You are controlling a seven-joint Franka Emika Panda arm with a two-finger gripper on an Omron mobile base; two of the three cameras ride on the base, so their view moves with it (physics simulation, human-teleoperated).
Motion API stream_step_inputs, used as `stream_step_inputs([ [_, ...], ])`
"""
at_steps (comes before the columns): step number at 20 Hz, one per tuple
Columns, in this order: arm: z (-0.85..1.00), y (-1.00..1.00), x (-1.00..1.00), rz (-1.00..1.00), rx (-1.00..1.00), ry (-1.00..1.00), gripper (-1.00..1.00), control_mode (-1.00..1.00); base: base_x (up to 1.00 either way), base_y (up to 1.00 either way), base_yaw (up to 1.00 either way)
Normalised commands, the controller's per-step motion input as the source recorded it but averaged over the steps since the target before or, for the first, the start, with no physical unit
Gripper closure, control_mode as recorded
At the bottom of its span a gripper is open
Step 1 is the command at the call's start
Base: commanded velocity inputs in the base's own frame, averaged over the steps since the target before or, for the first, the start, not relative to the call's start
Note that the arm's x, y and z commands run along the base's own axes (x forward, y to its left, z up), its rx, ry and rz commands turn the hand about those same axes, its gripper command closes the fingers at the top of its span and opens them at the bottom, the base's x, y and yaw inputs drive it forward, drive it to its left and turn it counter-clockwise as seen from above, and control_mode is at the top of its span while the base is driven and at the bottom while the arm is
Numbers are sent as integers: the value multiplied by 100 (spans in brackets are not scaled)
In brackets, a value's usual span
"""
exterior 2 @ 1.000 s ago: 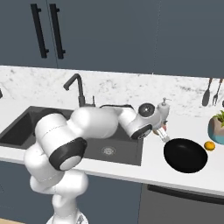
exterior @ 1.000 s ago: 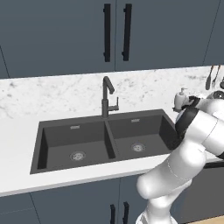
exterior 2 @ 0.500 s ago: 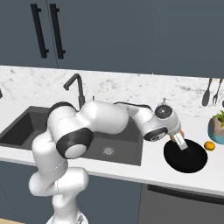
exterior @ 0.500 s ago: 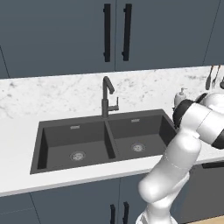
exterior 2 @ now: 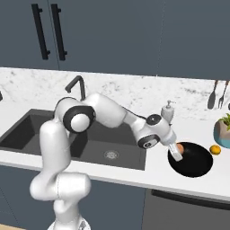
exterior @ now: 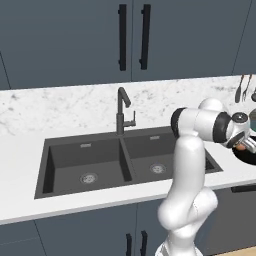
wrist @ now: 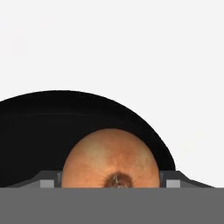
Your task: Pick the onion from the sink and place it in the bowl. Then pick the bowl and place it in the microwave. Then close the microwave door and press the start button.
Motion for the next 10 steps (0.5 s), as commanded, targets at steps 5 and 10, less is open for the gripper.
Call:
stream_step_inputs([
  [5,9,-57,0,0,25,-2,100,-100,0,0,0],
  [10,16,-32,0,0,21,0,100,-100,0,0,0],
])
